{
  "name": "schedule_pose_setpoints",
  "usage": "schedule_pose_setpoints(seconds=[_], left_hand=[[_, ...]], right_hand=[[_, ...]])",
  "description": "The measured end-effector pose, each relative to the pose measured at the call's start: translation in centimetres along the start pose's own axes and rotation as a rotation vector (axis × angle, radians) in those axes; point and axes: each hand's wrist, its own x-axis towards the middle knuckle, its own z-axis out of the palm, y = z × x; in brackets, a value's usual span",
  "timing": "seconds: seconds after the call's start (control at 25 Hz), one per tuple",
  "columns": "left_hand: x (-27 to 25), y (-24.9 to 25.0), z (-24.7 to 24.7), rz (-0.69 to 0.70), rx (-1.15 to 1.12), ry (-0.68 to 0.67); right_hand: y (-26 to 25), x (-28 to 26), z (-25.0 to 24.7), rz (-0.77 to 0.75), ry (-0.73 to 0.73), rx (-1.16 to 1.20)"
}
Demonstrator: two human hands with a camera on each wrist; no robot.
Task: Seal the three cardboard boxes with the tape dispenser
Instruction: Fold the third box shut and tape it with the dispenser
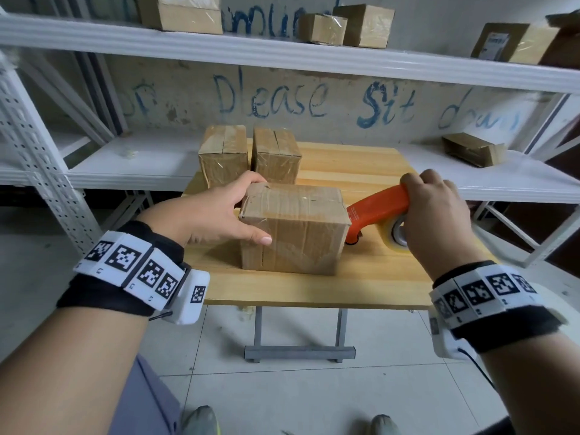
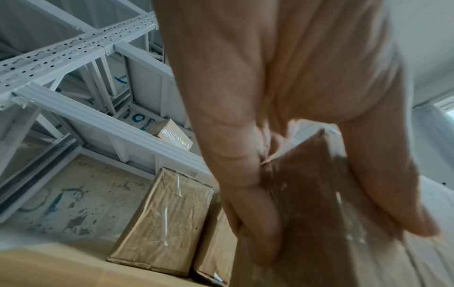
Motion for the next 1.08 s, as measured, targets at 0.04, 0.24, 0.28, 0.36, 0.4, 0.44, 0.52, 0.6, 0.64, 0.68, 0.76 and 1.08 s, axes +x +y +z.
schedule_pose_setpoints(seconds=[0.04, 0.24, 0.28, 0.36, 0.4, 0.44, 0.52, 0.6, 0.64, 0.68, 0.76, 1.08], left_hand=[[0.0, 0.0, 0.0, 0.0, 0.005, -0.003], [0.1, 0.3, -0.1, -0.006, 0.0, -0.033], [0.1, 0.2, -0.1, -0.008, -0.008, -0.031], [0.1, 0.3, -0.1, -0.014, -0.007, -0.028], [0.1, 0.4, -0.1, -0.015, 0.005, -0.03], [0.1, 0.5, -0.2, -0.013, 0.02, -0.032], [0.2, 0.5, -0.2, -0.013, 0.042, -0.032], [0.3, 0.5, -0.2, -0.02, 0.042, -0.034], [0.3, 0.5, -0.2, -0.022, 0.038, -0.037], [0.4, 0.5, -0.2, -0.024, 0.031, -0.04], [0.3, 0.2, -0.2, -0.024, 0.01, -0.042], [1.1, -0.4, -0.2, 0.0, 0.053, -0.031]], right_hand=[[-0.2, 0.2, -0.1, -0.014, 0.026, -0.014], [-1.1, 0.4, -0.9, -0.041, 0.091, -0.085], [-1.3, 0.4, -1.2, -0.044, 0.094, -0.107], [-1.8, 0.2, -1.9, -0.035, 0.059, -0.151], [-1.9, 0.0, -2.2, -0.022, 0.018, -0.178], [-2.1, -0.1, -2.6, -0.006, -0.03, -0.208], [-2.1, -0.2, -3.1, 0.01, -0.102, -0.252], [-2.1, -0.1, -3.4, 0.007, -0.133, -0.258], [-2.1, 0.0, -3.3, -0.004, -0.136, -0.256], [-2.2, 0.1, -3.4, -0.018, -0.136, -0.255], [-2.3, 0.6, -3.7, -0.072, -0.116, -0.242], [-4.0, -0.3, -2.7, -0.391, -0.002, -0.214]])
